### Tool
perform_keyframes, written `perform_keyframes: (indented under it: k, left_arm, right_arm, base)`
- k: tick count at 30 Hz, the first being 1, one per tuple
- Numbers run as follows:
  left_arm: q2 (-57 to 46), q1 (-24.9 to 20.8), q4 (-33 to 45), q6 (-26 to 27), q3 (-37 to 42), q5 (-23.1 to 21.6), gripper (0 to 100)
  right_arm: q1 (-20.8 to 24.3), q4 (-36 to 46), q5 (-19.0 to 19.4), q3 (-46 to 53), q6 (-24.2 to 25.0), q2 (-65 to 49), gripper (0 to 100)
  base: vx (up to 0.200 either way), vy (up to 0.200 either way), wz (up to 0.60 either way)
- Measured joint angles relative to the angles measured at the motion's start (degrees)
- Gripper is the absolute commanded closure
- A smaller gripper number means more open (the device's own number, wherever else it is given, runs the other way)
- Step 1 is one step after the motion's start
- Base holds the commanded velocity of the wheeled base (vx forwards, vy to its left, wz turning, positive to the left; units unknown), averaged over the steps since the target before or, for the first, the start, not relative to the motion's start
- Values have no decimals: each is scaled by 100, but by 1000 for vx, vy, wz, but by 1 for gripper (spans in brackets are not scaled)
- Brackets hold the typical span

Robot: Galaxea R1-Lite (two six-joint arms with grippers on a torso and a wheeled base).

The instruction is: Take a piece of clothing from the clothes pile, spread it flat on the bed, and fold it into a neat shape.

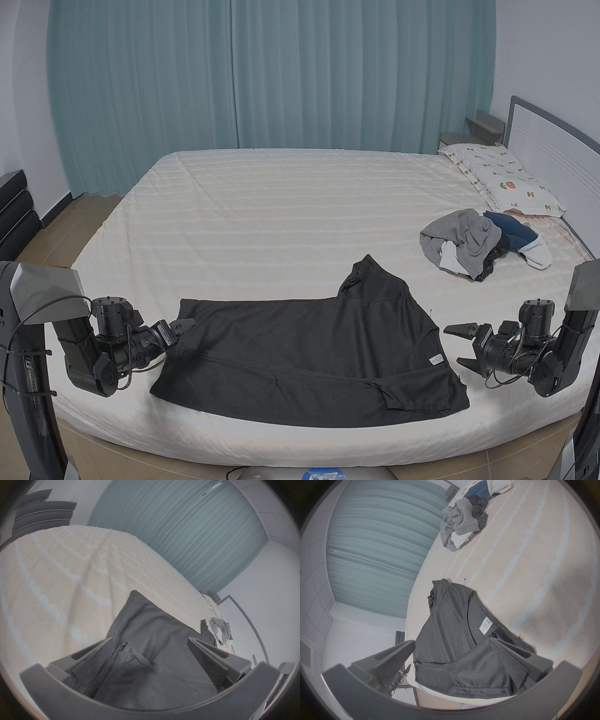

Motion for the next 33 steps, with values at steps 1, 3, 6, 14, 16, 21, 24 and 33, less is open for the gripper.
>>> perform_keyframes:
  k: [1,3,6,14,16,21,24,33]
  left_arm:
    - [57,-23,-118,2,7,-4,0]
    - [193,-76,-393,11,9,0,0]
    - [389,-163,-701,22,2,22,0]
    - [661,-288,-797,33,-20,49,0]
    - [694,-290,-800,35,-26,57,0]
    - [713,-288,-802,33,27,68,0]
    - [697,-260,-802,26,121,169,0]
    - [215,74,-855,24,842,166,0]
  right_arm:
    - [5,0,0,2,0,0,0]
    - [13,0,-2,2,-2,9,0]
    - [23,0,-5,2,-40,22,0]
    - [33,0,0,5,-73,39,0]
    - [32,0,2,7,-76,41,0]
    - [27,0,-5,10,-73,41,0]
    - [27,2,-7,21,-77,41,0]
    - [23,-143,-13,82,-82,37,0]
  base:
    - [0,0,0]
    - [0,0,0]
    - [0,0,0]
    - [0,0,0]
    - [0,0,0]
    - [0,0,0]
    - [0,0,0]
    - [0,0,0]
